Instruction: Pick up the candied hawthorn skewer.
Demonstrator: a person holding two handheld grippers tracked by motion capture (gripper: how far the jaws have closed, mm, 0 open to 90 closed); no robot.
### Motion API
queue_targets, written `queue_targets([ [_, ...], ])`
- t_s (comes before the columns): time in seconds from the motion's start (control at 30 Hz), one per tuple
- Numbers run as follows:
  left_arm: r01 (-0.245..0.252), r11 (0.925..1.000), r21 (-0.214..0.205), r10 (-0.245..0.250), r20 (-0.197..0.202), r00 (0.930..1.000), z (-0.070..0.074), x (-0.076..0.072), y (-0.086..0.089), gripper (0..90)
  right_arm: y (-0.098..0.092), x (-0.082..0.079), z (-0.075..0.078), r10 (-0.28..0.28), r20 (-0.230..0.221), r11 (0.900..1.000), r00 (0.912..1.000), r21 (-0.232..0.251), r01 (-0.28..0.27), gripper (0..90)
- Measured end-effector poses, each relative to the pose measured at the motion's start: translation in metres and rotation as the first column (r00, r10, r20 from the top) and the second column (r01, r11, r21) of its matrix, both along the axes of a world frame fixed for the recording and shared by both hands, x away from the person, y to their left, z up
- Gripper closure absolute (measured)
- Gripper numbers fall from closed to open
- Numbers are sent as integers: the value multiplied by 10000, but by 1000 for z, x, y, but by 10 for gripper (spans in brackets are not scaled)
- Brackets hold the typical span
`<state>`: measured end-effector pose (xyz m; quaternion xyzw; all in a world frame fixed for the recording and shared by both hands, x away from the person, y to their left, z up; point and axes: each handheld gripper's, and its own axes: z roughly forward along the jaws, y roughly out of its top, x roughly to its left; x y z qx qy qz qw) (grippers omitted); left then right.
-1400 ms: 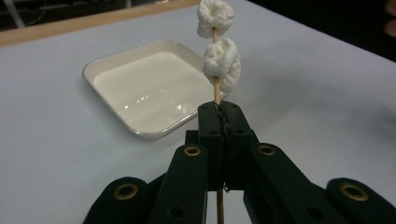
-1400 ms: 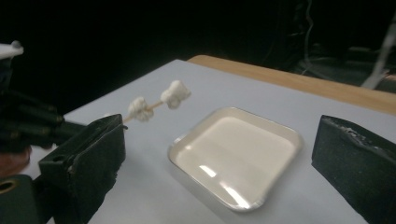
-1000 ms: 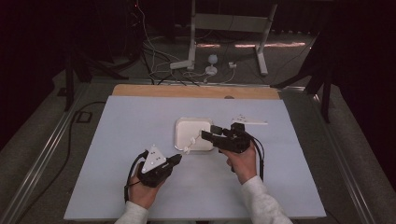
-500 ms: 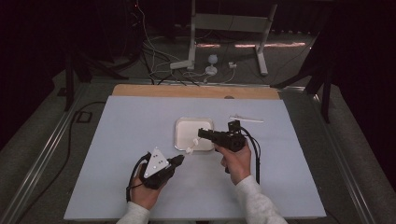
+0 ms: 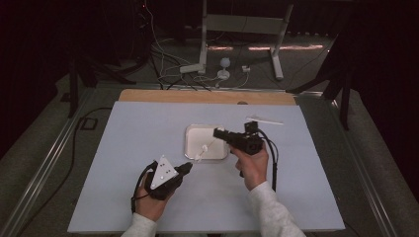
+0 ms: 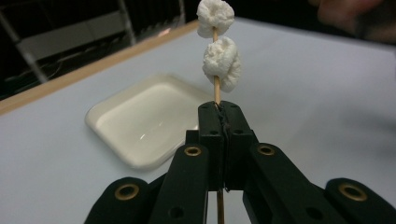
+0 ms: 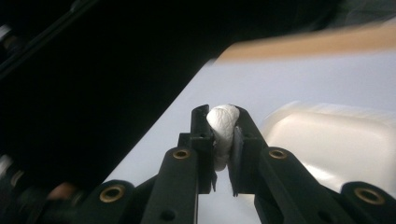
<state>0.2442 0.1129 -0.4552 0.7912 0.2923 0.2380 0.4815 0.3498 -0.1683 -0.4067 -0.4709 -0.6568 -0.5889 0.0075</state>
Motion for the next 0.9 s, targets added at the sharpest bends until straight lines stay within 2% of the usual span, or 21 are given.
queue_targets([
  [0.03,-185,9995,-236,180,-251,9995,-3,2,9,900,-13,3,3,-304,-25,9985,9995,460,305,828],
  [0.07,-185,9995,-236,180,-251,9995,-3,2,9,900,-24,5,8,-512,114,9978,9986,432,506,826],
  [0.1,-332,9985,-430,319,-297,9990,-1,5,13,900,-32,6,12,-559,234,9983,9982,165,556,824],
  [0.17,-421,9975,-565,405,-293,9988,1,6,14,900,-43,5,16,-552,302,9984,9980,-107,555,820],
  [0.23,-491,9971,-588,474,-301,9984,2,6,15,900,-46,5,16,-524,307,9982,9982,-281,532,819],
  [0.27,-548,9966,-622,528,-332,9981,2,6,16,899,-47,5,12,-457,329,9970,9984,-613,476,815],
  [0.37,-632,9961,-623,611,-354,9975,3,6,18,898,-45,7,5,-364,208,9967,9991,-717,378,808],
  [0.4,-704,9954,-642,682,-367,9970,3,7,20,898,-41,9,-2,-244,143,9952,9996,-947,256,803],
  [0.53,-838,9942,-672,810,-436,9958,2,8,24,898,-30,15,-11,-170,42,9869,9998,-1605,175,797],
  [0.7,-1015,9918,-773,968,-625,9933,0,11,29,898,-18,22,-20,-19,-118,9800,9999,-1989,-5,794],
  [0.73,-1032,9914,-807,981,-650,9931,0,11,29,898,-14,23,-23,19,-144,9757,9999,-2193,-50,793],
  [0.77,-1047,9911,-820,994,-659,9929,0,12,30,898,-7,27,-30,100,-220,9646,9997,-2634,-154,792],
  [0.8,-1068,9908,-826,1015,-661,9926,0,12,30,898,-7,27,-30,100,-220,9646,9997,-2634,-154,792],
  [0.83,-1079,9907,-827,1023,-688,9924,0,12,31,898,-3,29,-34,125,-221,9592,9997,-2820,-182,792],
  [0.87,-1078,9907,-825,1020,-713,9922,0,13,31,898,3,33,-41,174,-312,9488,9994,-3149,-263,791],
  [0.9,-1080,9907,-823,1021,-727,9921,-1,13,31,897,6,35,-44,194,-356,9424,9992,-3331,-302,792],
])
